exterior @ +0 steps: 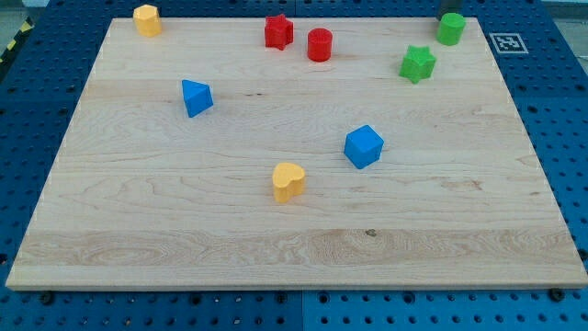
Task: Move the red circle towards the top of the blue triangle
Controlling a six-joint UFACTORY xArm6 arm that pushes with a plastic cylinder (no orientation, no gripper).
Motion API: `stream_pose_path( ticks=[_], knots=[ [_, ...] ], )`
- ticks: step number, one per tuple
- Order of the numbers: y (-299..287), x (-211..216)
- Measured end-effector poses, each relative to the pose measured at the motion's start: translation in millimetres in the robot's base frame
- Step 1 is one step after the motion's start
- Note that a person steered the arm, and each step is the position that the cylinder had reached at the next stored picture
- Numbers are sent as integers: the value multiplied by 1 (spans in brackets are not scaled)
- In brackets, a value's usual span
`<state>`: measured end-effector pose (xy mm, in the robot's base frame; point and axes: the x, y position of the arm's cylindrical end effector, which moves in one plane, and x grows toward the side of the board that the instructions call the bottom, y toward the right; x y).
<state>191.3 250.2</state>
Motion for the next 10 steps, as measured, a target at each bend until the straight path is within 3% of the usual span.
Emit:
stream_pose_path(
  ticks=[2,4,6,8,10],
  knots=[
    [69,13],
    [37,119],
    [19,125],
    [16,188],
    [-111,192]
  ],
)
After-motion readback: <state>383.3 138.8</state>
